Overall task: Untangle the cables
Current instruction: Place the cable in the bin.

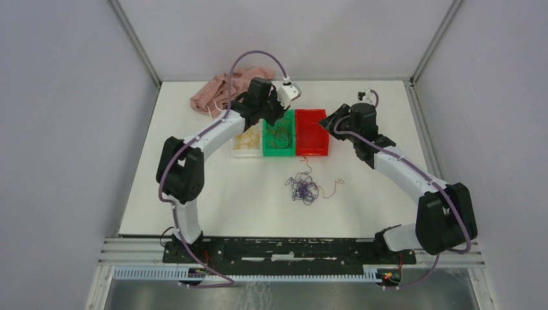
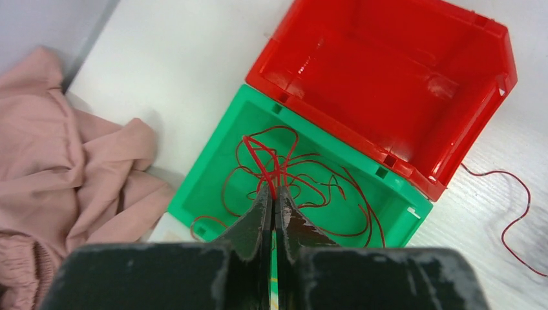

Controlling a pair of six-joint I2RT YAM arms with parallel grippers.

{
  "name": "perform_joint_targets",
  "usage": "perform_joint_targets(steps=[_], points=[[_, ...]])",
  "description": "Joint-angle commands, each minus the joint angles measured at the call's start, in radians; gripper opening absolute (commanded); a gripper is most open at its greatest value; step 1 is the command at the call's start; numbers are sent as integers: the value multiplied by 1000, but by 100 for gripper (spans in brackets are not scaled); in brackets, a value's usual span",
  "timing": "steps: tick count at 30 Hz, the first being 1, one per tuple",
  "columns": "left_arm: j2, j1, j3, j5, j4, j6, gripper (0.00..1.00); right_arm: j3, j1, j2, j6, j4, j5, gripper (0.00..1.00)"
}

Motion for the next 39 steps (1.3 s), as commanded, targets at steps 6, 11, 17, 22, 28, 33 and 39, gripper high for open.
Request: perform_joint_targets(steps=[6, 11, 17, 22, 28, 33, 39], points=[[102, -25, -1, -57, 16, 67, 3, -22, -58, -46, 15, 27, -14, 27], [122, -34, -66, -123, 58, 136, 3, -21, -63, -24, 23, 50, -41, 26], [138, -43, -120, -160, 113, 214, 3, -25, -62, -10, 32, 71, -65, 24], [166, -51, -118, -177, 137, 234, 3, -25, -62, -7, 27, 72, -85, 23], [170, -37, -34, -98, 43, 273, 39, -28, -63, -21, 15, 61, -98, 24], [102, -28, 38, -35, -131, 324, 69, -16, -64, -50, 1, 26, -91, 24], [22, -21, 130, 14, -318, 355, 84, -6, -63, -74, -6, 5, -98, 24]])
